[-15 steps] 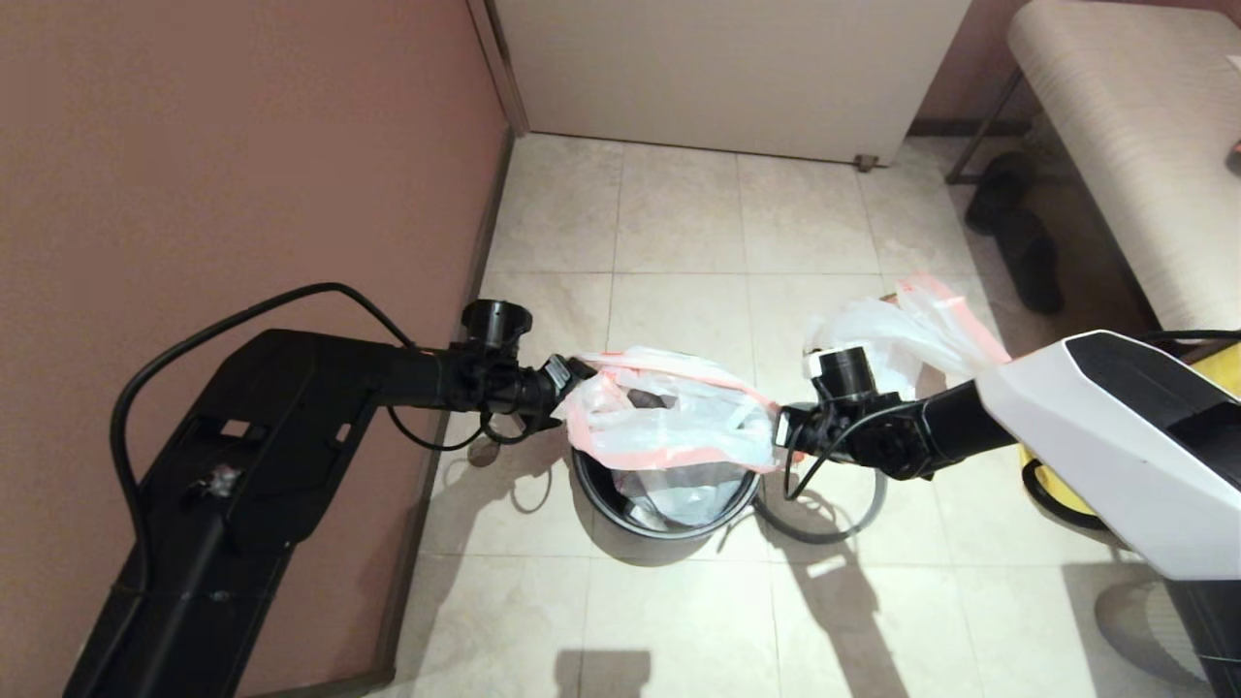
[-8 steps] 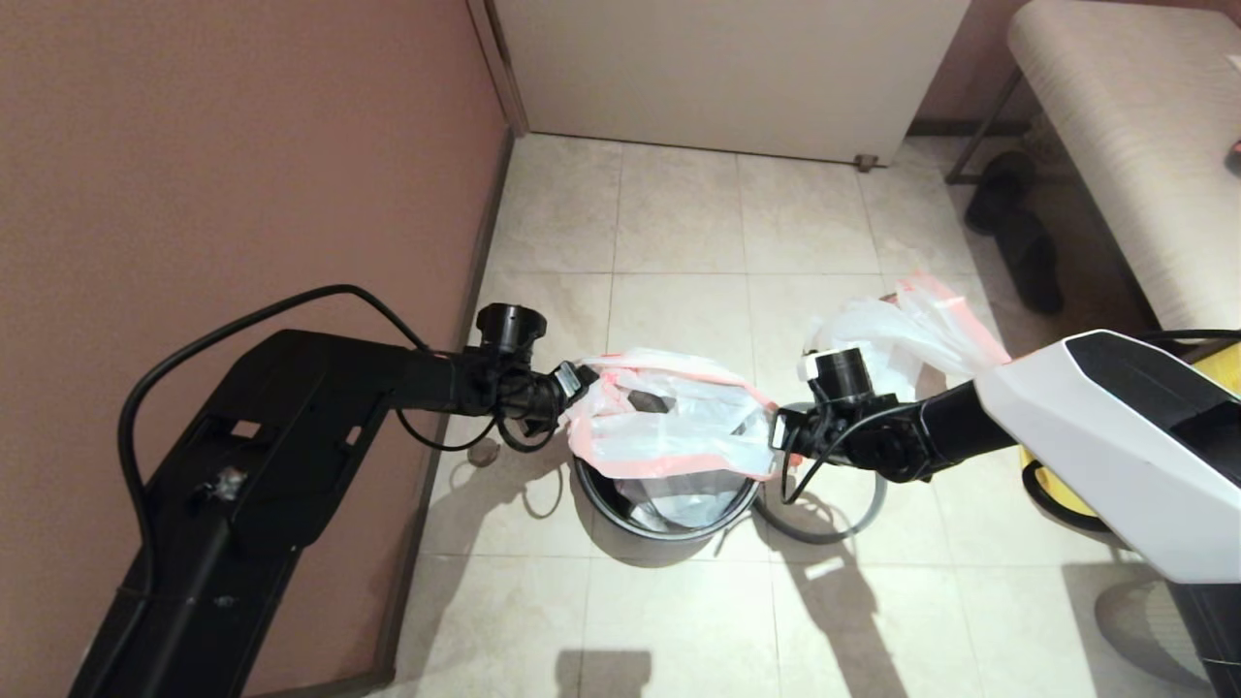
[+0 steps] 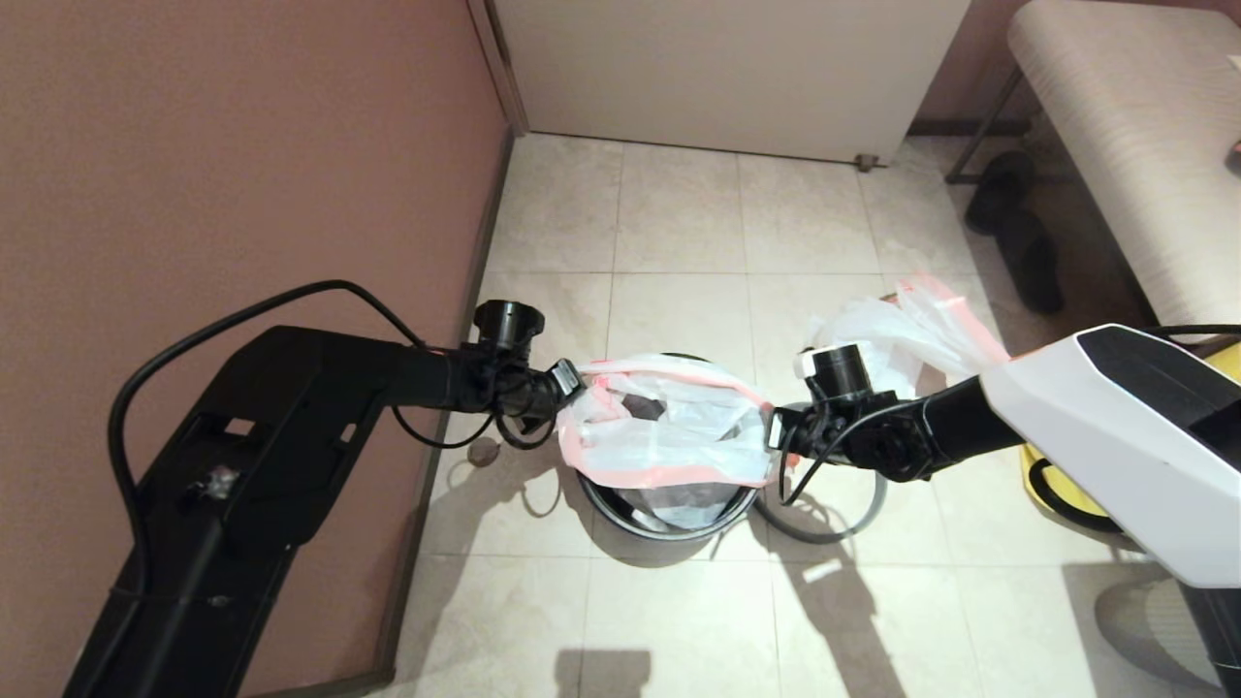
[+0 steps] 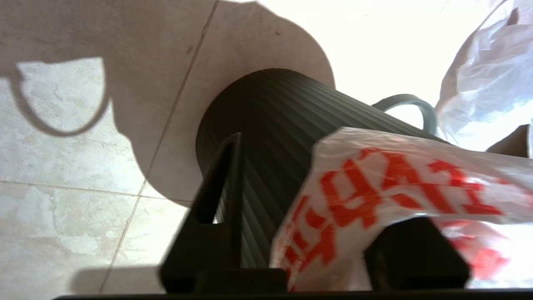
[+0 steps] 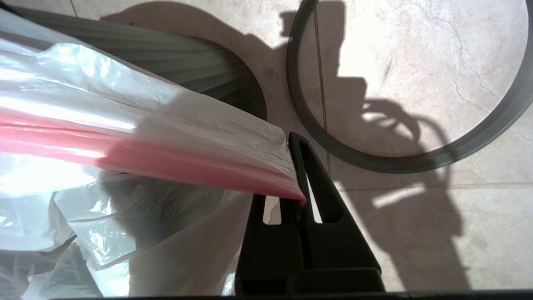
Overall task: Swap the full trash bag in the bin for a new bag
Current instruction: Put the new garbage bag on the trash can
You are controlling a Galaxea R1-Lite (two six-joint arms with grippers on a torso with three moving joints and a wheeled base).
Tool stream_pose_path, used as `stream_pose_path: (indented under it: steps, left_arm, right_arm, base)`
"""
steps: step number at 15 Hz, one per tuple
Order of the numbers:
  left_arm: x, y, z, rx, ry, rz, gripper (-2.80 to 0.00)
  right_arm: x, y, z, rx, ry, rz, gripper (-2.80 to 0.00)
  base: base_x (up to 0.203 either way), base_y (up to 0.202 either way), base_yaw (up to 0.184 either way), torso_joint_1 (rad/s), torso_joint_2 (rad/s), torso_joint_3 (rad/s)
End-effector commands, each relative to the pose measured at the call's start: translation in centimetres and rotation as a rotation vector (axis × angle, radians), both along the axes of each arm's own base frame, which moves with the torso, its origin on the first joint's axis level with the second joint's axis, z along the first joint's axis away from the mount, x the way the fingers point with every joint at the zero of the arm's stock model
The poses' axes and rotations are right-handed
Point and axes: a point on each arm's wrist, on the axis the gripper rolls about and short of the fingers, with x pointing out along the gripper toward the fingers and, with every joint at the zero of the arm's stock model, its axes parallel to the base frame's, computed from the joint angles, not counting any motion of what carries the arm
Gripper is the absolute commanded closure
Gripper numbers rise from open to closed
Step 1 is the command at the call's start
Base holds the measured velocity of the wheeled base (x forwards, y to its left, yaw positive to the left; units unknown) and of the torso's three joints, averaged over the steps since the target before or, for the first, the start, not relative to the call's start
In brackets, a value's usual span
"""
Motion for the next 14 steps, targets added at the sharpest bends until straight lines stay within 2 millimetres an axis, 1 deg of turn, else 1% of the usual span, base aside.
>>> stream_pose_path:
  steps: [1,3,5,9,12,13,14]
  left_arm:
    - [-1.0,-0.4,2.4,-0.009,-0.018,-0.011,0.00]
    - [-1.0,-0.7,2.2,-0.008,-0.010,-0.016,0.00]
    - [-1.3,-0.6,3.1,-0.013,-0.027,-0.014,0.00]
    - [-1.4,-0.6,3.1,-0.011,-0.025,-0.016,0.00]
    - [-1.4,-0.9,2.8,-0.006,-0.018,-0.021,0.00]
    - [-1.4,-0.9,2.7,-0.003,-0.016,-0.022,0.00]
    - [-1.3,-0.8,2.7,-0.001,-0.018,-0.017,-2.80]
  right_arm:
    - [-0.3,0.2,0.5,0.003,-0.004,0.004,0.00]
    - [-0.4,0.1,0.8,0.003,-0.003,0.004,0.00]
    - [-0.7,0.0,1.1,0.003,-0.003,0.004,0.00]
    - [-1.3,0.2,2.0,0.000,0.006,0.013,0.00]
    - [-1.6,0.4,1.8,-0.013,0.033,0.020,0.00]
    - [-1.8,0.6,1.6,-0.020,0.049,0.026,-2.80]
    - [-1.8,0.6,1.6,-0.022,0.054,0.026,-2.80]
  base:
    - [0.000,0.000,0.000,0.000,0.00,0.000]
    - [0.000,0.000,0.000,0.000,0.00,0.000]
    - [0.000,0.000,0.000,0.000,0.00,0.000]
    - [0.000,0.000,0.000,0.000,0.00,0.000]
    - [0.000,0.000,0.000,0.000,0.00,0.000]
    - [0.000,0.000,0.000,0.000,0.00,0.000]
    - [0.000,0.000,0.000,0.000,0.00,0.000]
